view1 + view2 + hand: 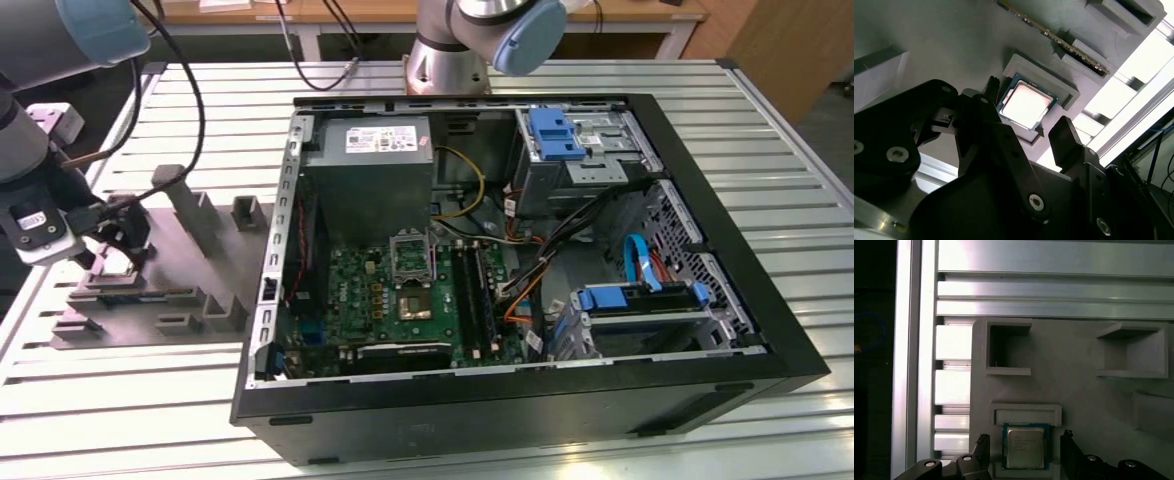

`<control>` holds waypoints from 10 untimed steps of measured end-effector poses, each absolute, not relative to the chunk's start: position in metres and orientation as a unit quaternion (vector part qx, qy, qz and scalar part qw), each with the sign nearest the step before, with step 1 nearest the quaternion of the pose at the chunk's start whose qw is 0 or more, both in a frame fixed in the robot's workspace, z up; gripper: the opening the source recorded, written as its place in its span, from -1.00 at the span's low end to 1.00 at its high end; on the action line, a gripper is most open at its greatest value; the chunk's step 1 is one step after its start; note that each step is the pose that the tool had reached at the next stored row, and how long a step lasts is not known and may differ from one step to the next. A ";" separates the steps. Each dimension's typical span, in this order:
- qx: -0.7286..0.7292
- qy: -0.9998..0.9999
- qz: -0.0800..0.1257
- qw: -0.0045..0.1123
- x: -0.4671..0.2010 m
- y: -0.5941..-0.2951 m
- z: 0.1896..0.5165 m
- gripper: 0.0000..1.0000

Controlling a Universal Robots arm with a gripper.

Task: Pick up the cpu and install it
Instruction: 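Pick up the cpu and move it towards the insertion slot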

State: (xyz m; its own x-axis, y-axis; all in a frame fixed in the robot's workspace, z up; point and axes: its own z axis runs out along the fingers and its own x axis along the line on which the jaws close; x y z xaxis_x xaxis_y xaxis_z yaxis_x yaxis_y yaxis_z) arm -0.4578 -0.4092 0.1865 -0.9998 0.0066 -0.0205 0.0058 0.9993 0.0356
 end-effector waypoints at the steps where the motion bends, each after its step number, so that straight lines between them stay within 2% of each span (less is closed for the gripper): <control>1: 0.003 1.000 0.018 0.010 -0.458 -0.409 0.186 0.33; 10: 0.003 1.000 0.020 0.010 -0.458 -0.409 0.183 0.33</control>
